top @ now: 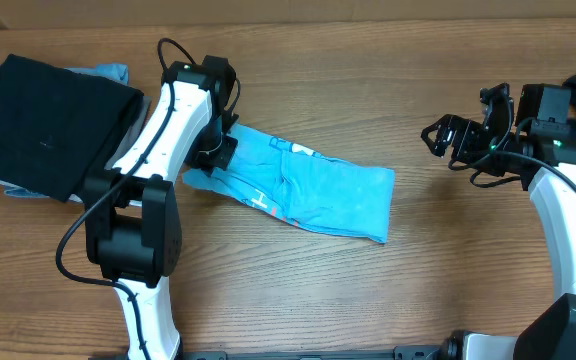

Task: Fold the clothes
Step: 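Lift the left end with the left gripper and fold it rightward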

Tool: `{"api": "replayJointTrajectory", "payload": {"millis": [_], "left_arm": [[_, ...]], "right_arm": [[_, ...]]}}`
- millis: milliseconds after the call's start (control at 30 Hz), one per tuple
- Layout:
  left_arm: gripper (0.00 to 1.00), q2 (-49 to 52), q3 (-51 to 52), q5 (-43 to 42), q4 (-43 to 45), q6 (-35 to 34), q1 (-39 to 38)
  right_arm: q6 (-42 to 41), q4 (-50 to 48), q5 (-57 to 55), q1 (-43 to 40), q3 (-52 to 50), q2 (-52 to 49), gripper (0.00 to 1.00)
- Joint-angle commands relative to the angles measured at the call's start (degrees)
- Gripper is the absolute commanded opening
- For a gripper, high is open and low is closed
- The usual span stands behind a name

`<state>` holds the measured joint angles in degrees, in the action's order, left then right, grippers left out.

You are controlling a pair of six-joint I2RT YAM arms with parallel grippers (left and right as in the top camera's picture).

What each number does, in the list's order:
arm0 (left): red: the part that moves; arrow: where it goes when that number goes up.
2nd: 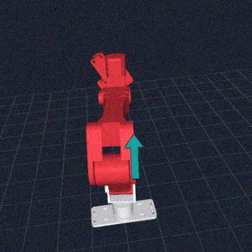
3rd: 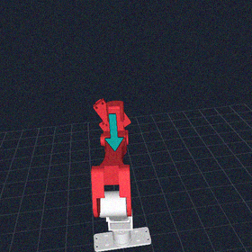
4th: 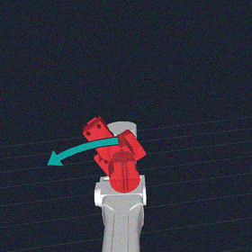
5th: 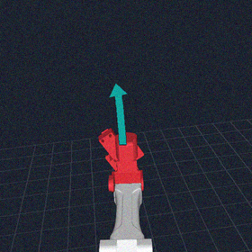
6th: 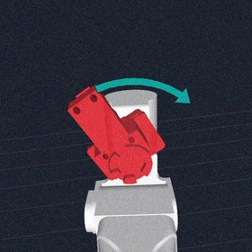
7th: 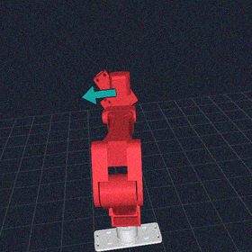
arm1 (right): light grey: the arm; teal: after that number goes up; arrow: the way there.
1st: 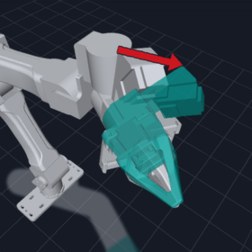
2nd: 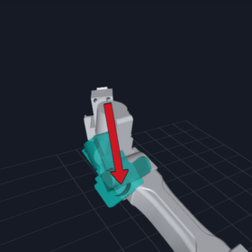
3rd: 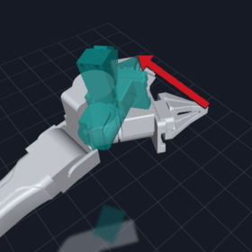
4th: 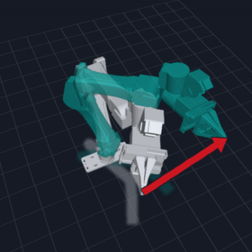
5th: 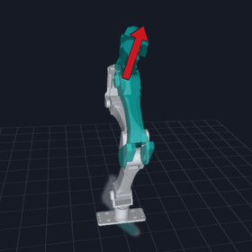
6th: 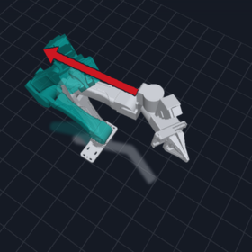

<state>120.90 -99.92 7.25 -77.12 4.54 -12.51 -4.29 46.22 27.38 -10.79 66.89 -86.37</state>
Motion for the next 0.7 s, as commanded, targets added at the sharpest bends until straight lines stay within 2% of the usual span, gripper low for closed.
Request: {"api": "replayJointTrajectory", "payload": {"millis": [0, 33, 67, 133, 167, 367, 467, 667], "left_arm": [[0.04, 0.2, -1.6, 4.0, 0.0, -0.9, -0.6], [0.04, 0.2, -1.7, 5.1, 0.3, -0.9, -1.0], [0.04, 0.2, -2.0, 5.3, 0.2, -0.9, -1.3], [0.04, 0.2, -2.4, 5.4, 0.4, -0.7, -1.9], [0.04, 0.1, -2.8, 5.5, 0.2, -0.7, -2.2], [0.04, 0.1, -5.9, 10.8, -0.7, -0.4, -3.8], [0.04, 0.1, -7.3, 11.8, -0.7, -0.1, -4.8], [0.04, 0.1, -7.9, 16.4, -0.9, 0.6, -7.9]], "right_arm": [[0.3, 3.5, 1.4, 3.8, 0.9, -0.8, 1.00], [2.2, 4.6, 1.1, 5.6, 0.7, -1.6, 0.93], [3.3, 5.1, 1.0, 6.7, 0.6, -2.1, 0.69], [3.2, 6.1, 0.3, 8.8, 0.6, -3.5, 0.13], [3.2, 6.3, 0.3, 9.7, 0.6, -4.1, 0.04], [2.5, 4.0, -5.7, 13.7, -2.7, -8.3, 0.04], [2.6, -2.2, -5.5, 13.7, -7.1, -11.0, 0.04], [2.9, -7.3, -2.0, 13.7, -9.9, -16.3, 0.04]]}}
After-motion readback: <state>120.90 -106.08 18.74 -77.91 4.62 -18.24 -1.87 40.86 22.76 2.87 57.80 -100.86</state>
